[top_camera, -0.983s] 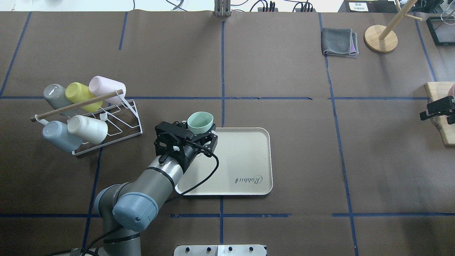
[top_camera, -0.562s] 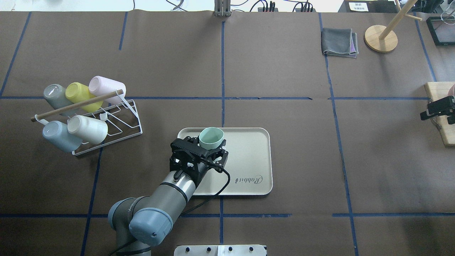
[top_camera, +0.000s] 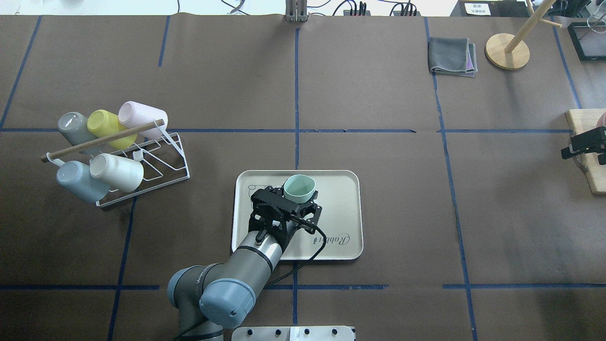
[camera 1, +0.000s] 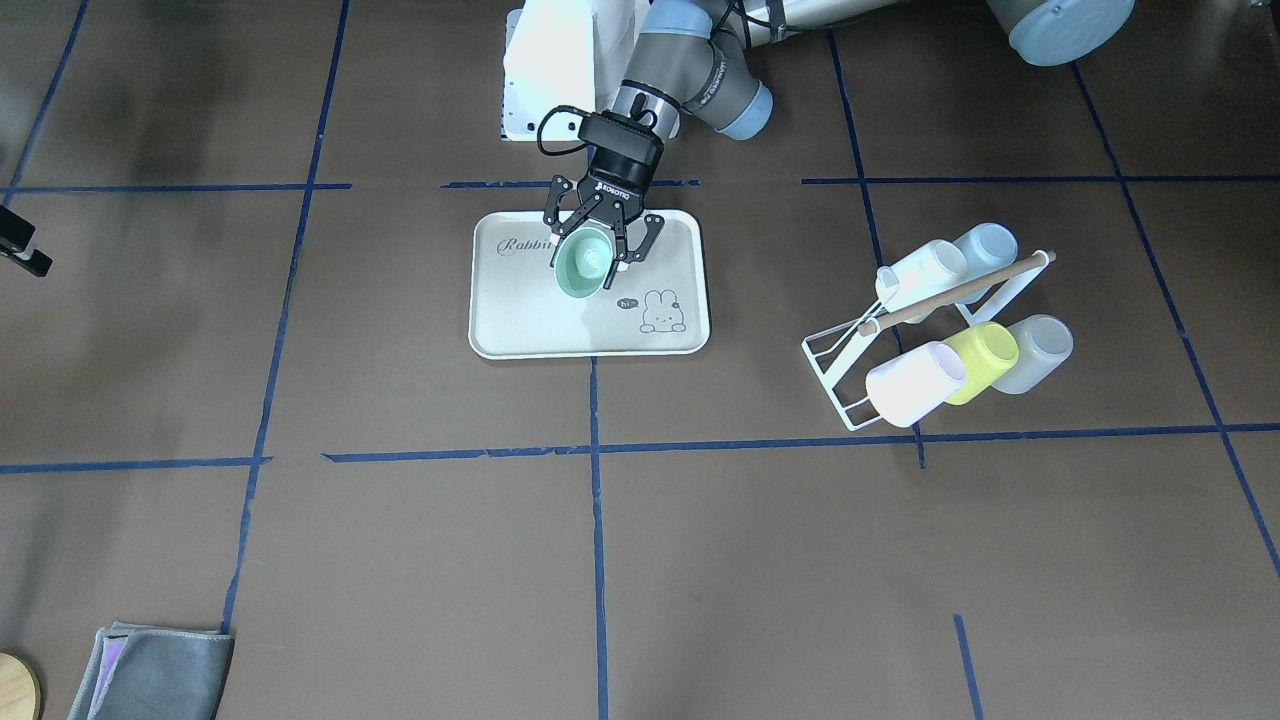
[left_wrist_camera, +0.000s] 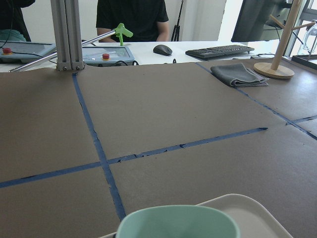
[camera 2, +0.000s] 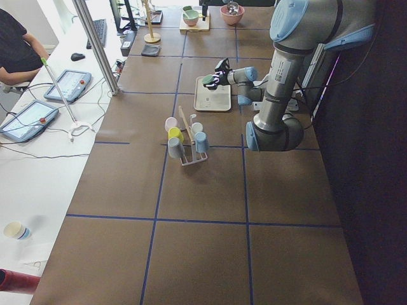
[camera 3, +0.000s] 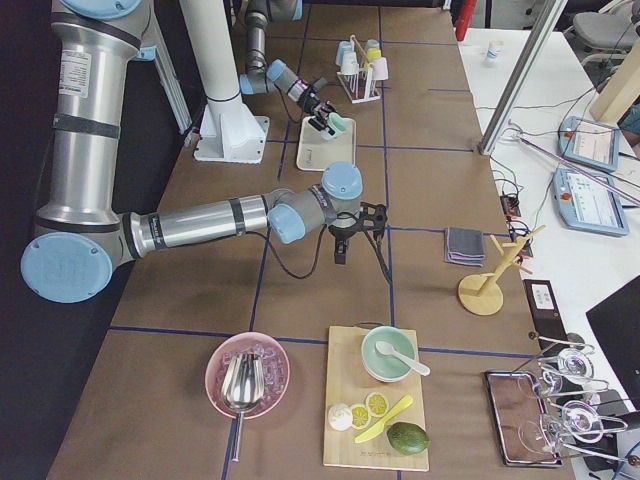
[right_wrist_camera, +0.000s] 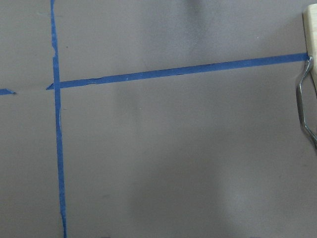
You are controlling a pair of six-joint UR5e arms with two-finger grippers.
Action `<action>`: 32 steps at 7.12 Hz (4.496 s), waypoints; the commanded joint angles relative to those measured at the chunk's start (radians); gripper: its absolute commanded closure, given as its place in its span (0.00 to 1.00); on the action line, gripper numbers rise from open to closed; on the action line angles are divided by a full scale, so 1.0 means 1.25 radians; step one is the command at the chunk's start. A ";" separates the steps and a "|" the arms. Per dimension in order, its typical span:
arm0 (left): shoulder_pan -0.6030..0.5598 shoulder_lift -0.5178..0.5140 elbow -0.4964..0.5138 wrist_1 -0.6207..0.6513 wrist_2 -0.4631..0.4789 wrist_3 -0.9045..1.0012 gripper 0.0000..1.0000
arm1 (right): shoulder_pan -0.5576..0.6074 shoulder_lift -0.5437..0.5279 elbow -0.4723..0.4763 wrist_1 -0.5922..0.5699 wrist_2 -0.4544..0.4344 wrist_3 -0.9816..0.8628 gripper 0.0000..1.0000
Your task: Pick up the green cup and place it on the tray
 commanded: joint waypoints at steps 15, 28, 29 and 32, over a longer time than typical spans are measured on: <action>0.003 -0.011 0.032 -0.020 -0.006 -0.002 0.12 | 0.000 -0.001 0.000 0.000 0.000 0.002 0.01; -0.204 -0.001 -0.172 0.110 -0.234 0.137 0.00 | 0.000 -0.001 0.002 0.000 0.000 0.005 0.01; -0.237 -0.002 -0.189 0.170 -0.282 0.137 0.00 | 0.000 -0.001 0.003 0.000 0.000 0.005 0.01; -0.317 0.003 -0.259 0.319 -0.290 0.136 0.00 | 0.000 -0.001 0.002 0.001 -0.005 0.002 0.01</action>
